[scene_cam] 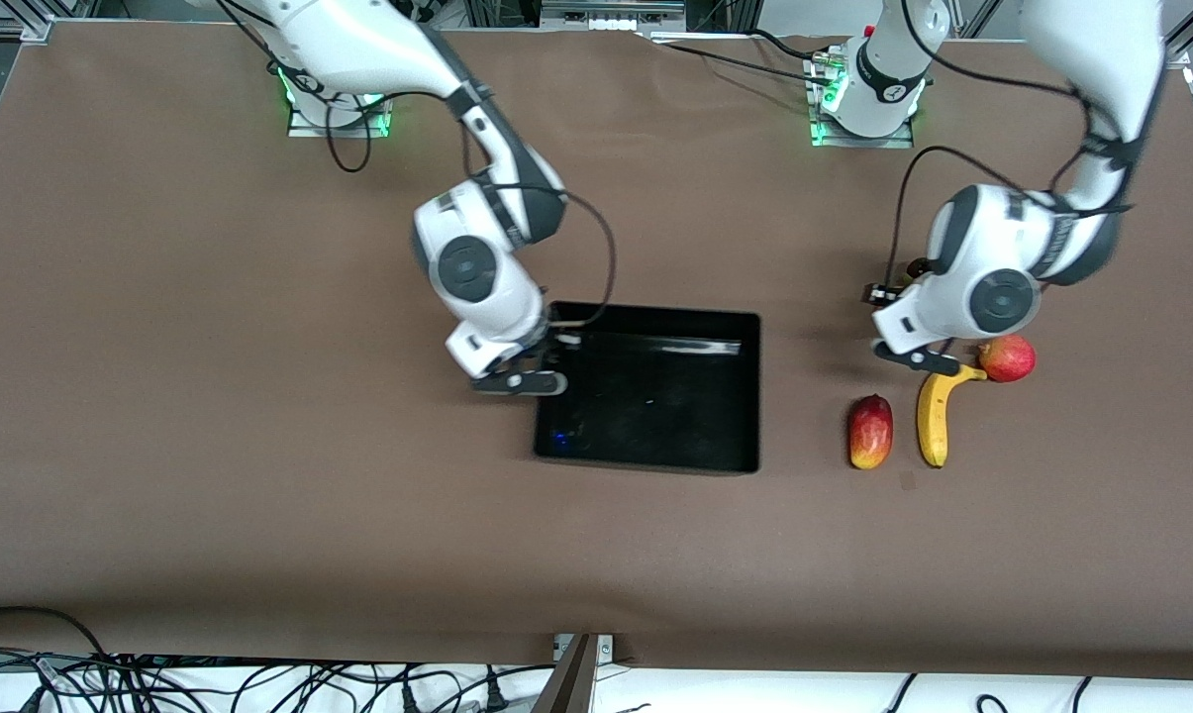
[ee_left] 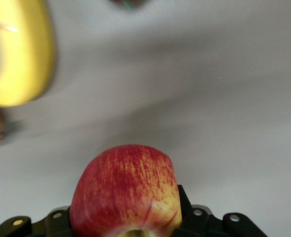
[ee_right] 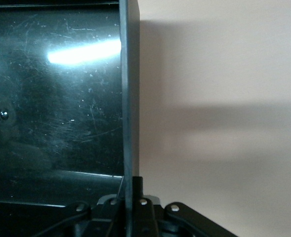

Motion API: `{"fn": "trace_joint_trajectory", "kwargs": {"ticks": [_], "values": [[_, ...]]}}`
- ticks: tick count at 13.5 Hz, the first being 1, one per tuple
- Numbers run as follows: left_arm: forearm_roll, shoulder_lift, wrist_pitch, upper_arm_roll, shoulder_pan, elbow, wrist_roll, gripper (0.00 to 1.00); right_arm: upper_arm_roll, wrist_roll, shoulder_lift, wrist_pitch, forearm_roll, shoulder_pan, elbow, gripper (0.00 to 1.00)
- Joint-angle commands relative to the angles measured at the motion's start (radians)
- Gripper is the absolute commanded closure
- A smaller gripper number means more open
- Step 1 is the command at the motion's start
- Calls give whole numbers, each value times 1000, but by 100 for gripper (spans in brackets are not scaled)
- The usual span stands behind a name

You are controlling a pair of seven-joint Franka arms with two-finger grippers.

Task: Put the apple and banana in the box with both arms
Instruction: 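Slide the box with the right gripper while the left gripper carries the apple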

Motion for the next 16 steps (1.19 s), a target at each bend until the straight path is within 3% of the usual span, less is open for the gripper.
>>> {"fn": "trace_joint_trajectory", "kwargs": {"ticks": [1, 5, 7, 8, 9, 11, 12, 14, 16], "values": [[21, 22, -178, -9, -2, 215, 13, 88, -12, 44, 65, -4, 23, 48, 109, 100], [-50, 67, -180, -10, -19, 349, 3, 87, -15, 76, 123, 93, 17, 91, 114, 100], [-122, 79, -180, -12, -30, 372, -4, 87, -15, 75, 128, 116, 17, 99, 114, 100], [-136, 79, -180, -12, -56, 372, -22, 87, -15, 76, 126, 116, 17, 99, 115, 55], [-148, 82, -180, -12, -82, 372, -60, 87, -18, 76, 122, 113, 17, 99, 123, 1], [-179, 119, -171, -12, -149, 372, -146, 87, -29, 73, 90, 93, 18, 90, 126, 0], [-206, 146, -165, -12, -174, 373, -175, 87, -70, 64, 47, 61, 17, 87, 126, 0], [-232, 203, -71, -12, -235, 366, -214, 87, -167, 46, -63, -127, 24, 55, 128, 0], [-232, 266, 15, -12, -266, 361, -256, 86, -180, -56, -155, -301, 20, -24, 158, 0]]}}
